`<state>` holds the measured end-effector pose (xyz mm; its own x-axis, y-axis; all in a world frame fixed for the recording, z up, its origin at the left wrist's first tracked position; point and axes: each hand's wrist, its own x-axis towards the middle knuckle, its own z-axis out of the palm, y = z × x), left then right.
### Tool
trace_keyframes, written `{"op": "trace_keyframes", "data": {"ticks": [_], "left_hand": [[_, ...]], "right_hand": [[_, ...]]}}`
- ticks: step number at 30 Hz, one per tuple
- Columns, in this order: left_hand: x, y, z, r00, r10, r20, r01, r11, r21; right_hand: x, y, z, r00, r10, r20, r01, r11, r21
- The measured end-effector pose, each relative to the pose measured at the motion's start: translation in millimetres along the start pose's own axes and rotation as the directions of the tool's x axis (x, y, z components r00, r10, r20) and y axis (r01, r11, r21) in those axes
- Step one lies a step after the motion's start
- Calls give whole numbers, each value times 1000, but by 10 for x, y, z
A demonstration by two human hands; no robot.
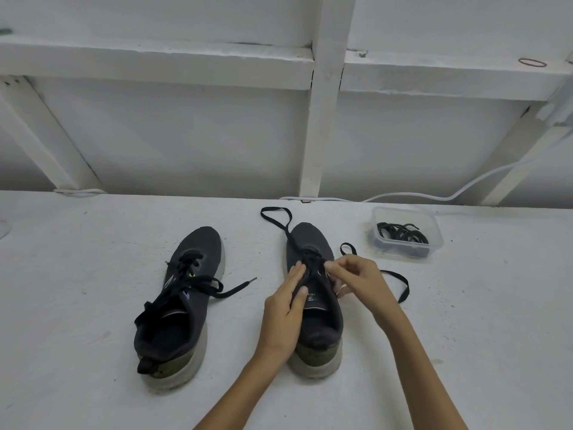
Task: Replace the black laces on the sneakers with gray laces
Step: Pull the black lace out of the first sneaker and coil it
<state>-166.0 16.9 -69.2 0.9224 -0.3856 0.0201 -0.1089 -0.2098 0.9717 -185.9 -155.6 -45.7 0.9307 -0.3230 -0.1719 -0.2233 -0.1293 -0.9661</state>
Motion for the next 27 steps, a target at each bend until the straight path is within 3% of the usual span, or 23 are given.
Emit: {"op": "trace_keyframes", "data": {"ticks": [3,6,12,17,20,23,27], "left_hand": [[0,12,7,1000,-4,0,4,1000,3],[0,4,0,1000,-3,4,3,1000,17],[-11,20,-7,1000,-13,14,12,1000,13],[-24,28,17,1000,-15,-23,16,1000,11],[-27,28,28,999,-14,-32,15,1000,22],[-30,33,25,999,-13,-35,14,1000,21],[-50,47,32,999,-7,-39,8,1000,27]], "right_hand": [[-79,-15,-28,996,28,90,-23,998,-54],[-60,-25,42,997,-20,80,26,997,-72],[127,-92,-15,980,-91,-175,74,992,-100],[40,-101,-65,994,90,61,-86,995,-51],[-44,-81,-65,985,81,153,-74,996,-51],[-23,-103,-59,996,25,84,-23,999,-22],[59,-179,-157,992,24,-123,-1,984,179]]}}
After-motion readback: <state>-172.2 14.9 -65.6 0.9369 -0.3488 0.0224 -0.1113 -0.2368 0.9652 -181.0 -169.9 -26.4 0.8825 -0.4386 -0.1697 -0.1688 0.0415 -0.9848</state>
